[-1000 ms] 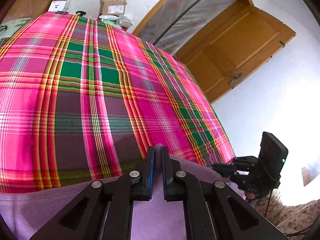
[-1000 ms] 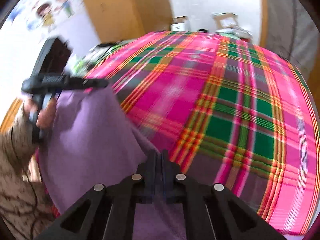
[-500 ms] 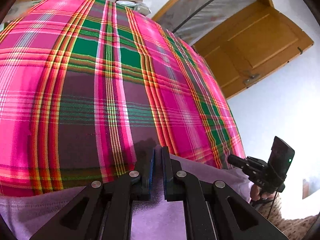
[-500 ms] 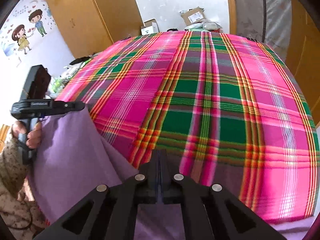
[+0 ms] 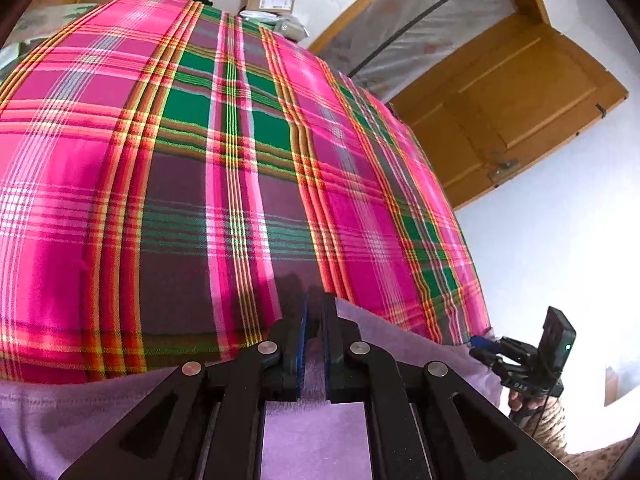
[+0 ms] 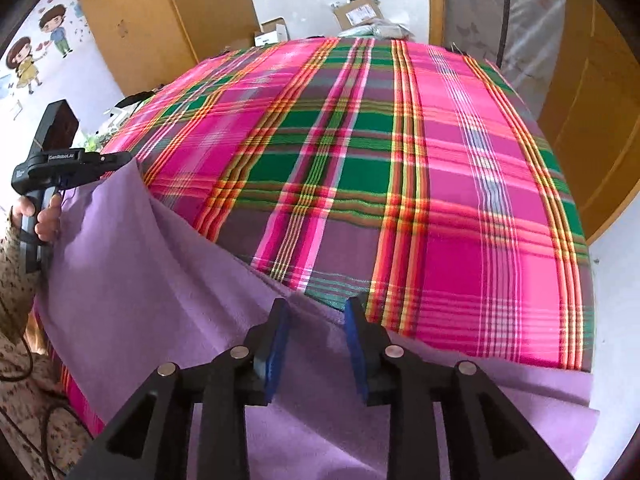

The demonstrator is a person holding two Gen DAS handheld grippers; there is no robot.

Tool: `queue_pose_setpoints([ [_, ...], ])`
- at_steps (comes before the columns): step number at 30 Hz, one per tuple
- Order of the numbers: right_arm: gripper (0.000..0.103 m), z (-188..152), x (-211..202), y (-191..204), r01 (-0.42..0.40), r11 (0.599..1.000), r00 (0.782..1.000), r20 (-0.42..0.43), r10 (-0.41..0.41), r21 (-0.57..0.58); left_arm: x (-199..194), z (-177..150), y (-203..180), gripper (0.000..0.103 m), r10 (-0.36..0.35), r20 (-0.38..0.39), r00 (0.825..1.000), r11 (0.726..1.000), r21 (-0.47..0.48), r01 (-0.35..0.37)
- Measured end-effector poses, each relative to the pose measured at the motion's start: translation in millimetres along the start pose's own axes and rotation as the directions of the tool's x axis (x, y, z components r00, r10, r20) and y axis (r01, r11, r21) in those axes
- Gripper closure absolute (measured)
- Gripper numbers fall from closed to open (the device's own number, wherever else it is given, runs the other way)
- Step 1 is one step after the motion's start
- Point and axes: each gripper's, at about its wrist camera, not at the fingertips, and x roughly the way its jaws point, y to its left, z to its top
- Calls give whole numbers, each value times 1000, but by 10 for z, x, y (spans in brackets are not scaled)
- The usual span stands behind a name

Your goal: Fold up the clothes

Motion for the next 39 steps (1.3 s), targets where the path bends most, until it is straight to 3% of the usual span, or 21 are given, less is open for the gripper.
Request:
queue_pose_setpoints([
  [7, 72, -48, -17, 59, -12, 1000, 1000, 1, 12, -15, 0, -11, -81, 96, 28, -12, 1000, 999, 17, -28],
  [11, 102, -86, -48, 82, -8, 1000, 1000, 10, 9, -30, 43, -50, -112, 90, 24, -33, 999, 999, 25, -23],
  [19, 102, 12, -97, -1, 89, 996, 992, 89, -91, 22, 108, -75, -141, 90, 40, -43, 998, 999, 24, -39],
  [22, 102, -1, -22, 36, 99, 995, 994, 49, -99, -5, 112, -96, -144, 90, 45, -48, 998, 999, 24, -44],
  [28, 102, 18, -71, -38, 171, 984, 983, 68, -173, 42, 115, -89, -120, 90, 50, -46, 998, 999, 21, -49],
  [32, 101, -40, -237, -71, 158, 984, 980, 108, -166, 79, 112, -76, -125, 90, 52, -39, 998, 999, 18, -51],
  [36, 87, -123, -327, 81, 104, 994, 985, 136, -108, 37, 5, -84, -167, 90, 66, -3, 998, 998, 17, -66],
  [39, 83, -179, -211, 137, 130, 991, 987, 89, -132, 23, -97, -134, -233, 90, 47, 14, 999, 999, 27, -48],
])
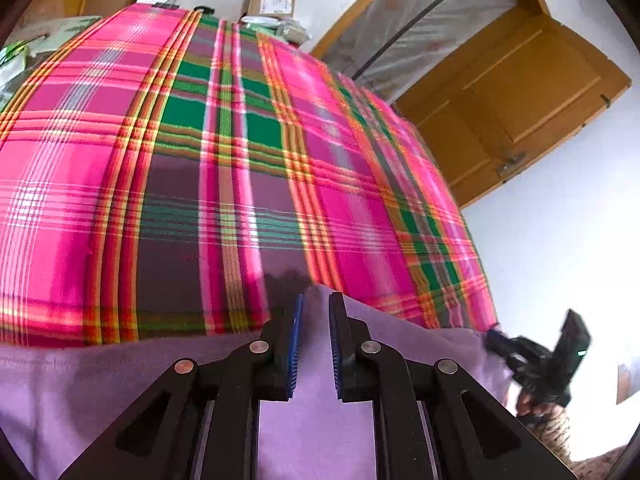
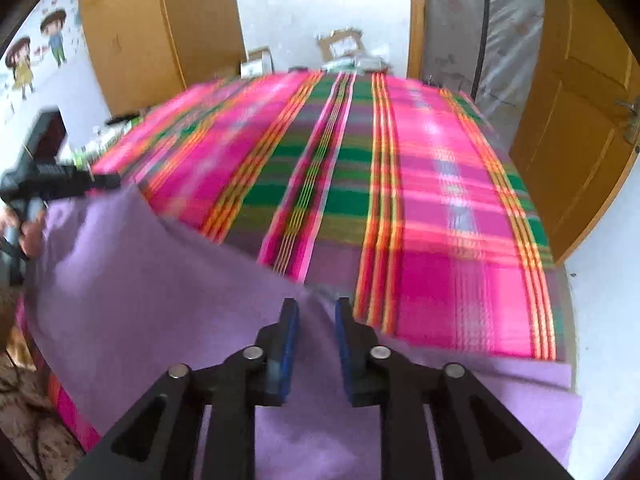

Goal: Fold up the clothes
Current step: 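Lower the sweater edge onto the bed and open both grippers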

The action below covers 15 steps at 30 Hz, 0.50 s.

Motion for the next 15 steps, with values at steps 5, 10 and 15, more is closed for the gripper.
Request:
queue_pose_setpoints([
  [5, 83, -21, 8, -42, 72, 996, 997, 12, -72, 58, -95, -124, -37, 90, 14, -6, 1000, 1000, 26, -14],
  [10, 82, 37, -136, 134, 100, 994, 993, 59, -103, 54, -232, -258, 53, 90, 33, 2, 999, 999, -2, -33],
  [15, 81, -18, -193, 476, 9, 1000, 997, 73, -7, -19, -403, -402, 95, 90, 33, 14, 999, 999, -17, -32],
])
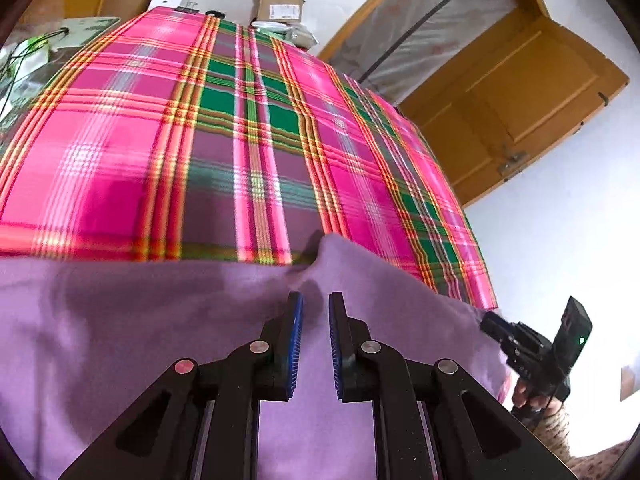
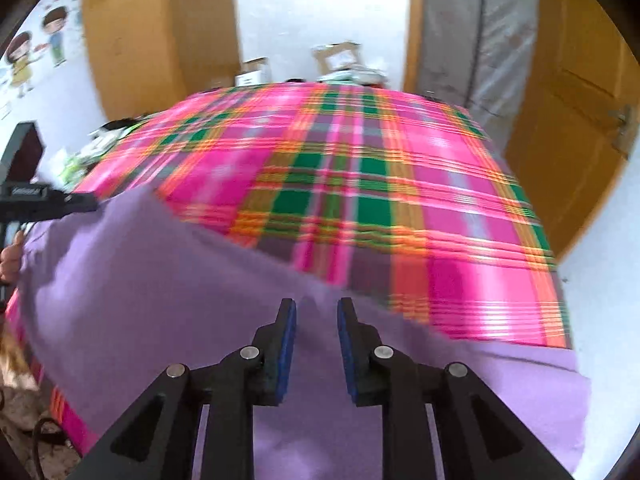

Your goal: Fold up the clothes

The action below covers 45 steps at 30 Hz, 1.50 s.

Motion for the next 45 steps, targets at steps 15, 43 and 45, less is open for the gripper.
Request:
queue_pose_setpoints([
  [15, 71, -582, -337, 68, 149, 972, 987, 34, -158, 180, -630, -624, 508, 89, 91, 52, 995, 994, -69, -87],
  [43, 71, -570, -291, 1408, -58, 996, 991, 116, 65, -63, -1493, -1624, 980, 89, 92, 183, 979, 990, -121, -70],
  [45, 71, -594, -247, 1466, -78, 995, 992, 98, 84, -66, -1497, -1612, 996, 89, 99, 188, 977, 989, -127, -76],
])
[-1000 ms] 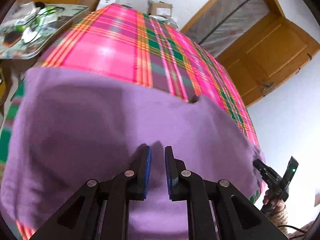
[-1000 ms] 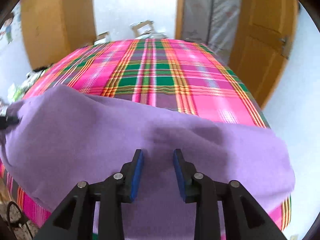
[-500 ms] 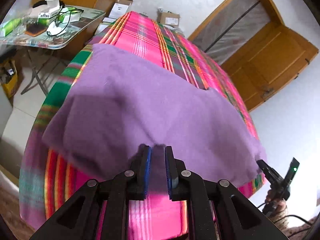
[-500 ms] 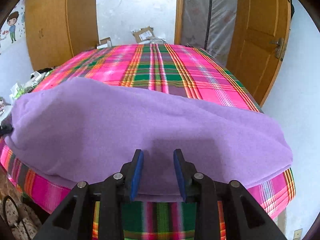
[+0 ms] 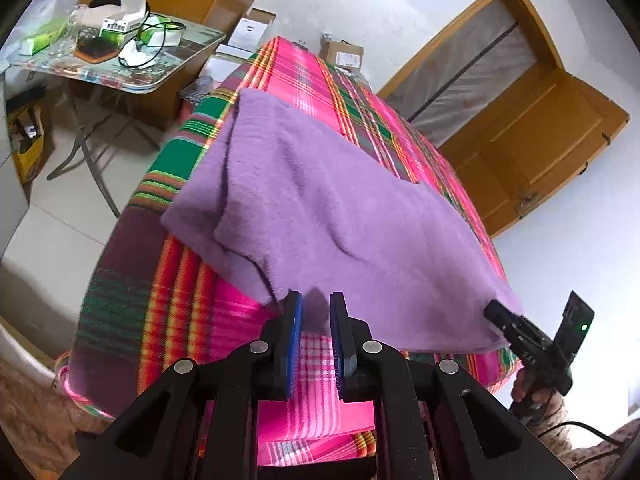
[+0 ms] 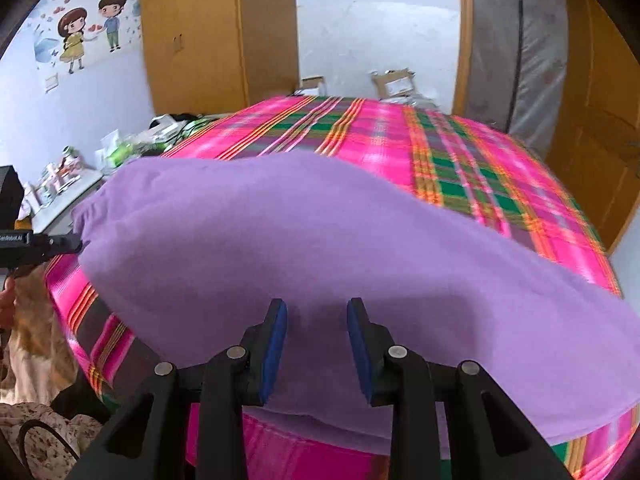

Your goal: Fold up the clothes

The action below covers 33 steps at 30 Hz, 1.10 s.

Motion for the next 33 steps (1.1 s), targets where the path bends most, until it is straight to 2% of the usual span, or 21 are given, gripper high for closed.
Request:
queue_pose_setpoints([
  [2, 70, -45, -2, 70, -23, 1000, 1000, -10, 23, -1, -25, 22, 12, 89, 21, 8, 1000, 1000, -5, -21],
  [6, 70, -52, -45, 181, -38, 999, 999, 0, 38, -13, -95, 145, 77, 88, 20, 50, 999, 998, -57, -17],
  [8, 70, -53, -47, 215, -44, 999, 999, 5, 44, -9, -93, 214, 114, 76, 50, 54, 997, 995, -88, -45],
  [12, 70, -44, -32, 250, -50, 999, 999, 12, 50, -5, -166, 238, 207, 73, 97, 64, 993, 983, -163, -86],
  [14, 70, -38, -8, 257, -53, 999, 999, 11, 53, -3, -197, 233, 244, 64, 107, 69, 992, 980, -178, -94],
  [16, 70, -32, 18, 264, -55, 998, 998, 10, 55, -2, -159, 255, 256, 64, 111, 55, 992, 975, -197, -99],
  [20, 70, -33, 31, 267, -63, 998, 998, 13, 63, 3, -90, 293, 166, 64, 58, 55, 997, 979, -198, -46],
  [21, 70, -38, 27, 258, -64, 998, 998, 14, 64, 4, -65, 301, 147, 64, 84, 49, 995, 976, -207, -72],
  [26, 70, -63, 19, 248, -68, 998, 997, 22, 68, 10, 12, 345, 214, 64, 92, 47, 995, 950, -305, -73],
  [27, 70, -68, 18, 249, -68, 998, 997, 24, 68, 9, -5, 333, 210, 64, 95, 58, 994, 948, -310, -72],
  [28, 70, -71, 16, 249, -68, 998, 997, 25, 68, 8, -25, 327, 200, 70, 105, 76, 992, 948, -307, -77],
  [29, 70, -71, 16, 247, -69, 998, 997, 26, 69, 8, -45, 321, 189, 84, 115, 94, 989, 949, -304, -82],
  [33, 69, -78, 19, 261, -70, 998, 997, 30, 69, 8, -121, 294, 155, 91, 145, 151, 978, 959, -264, -102],
])
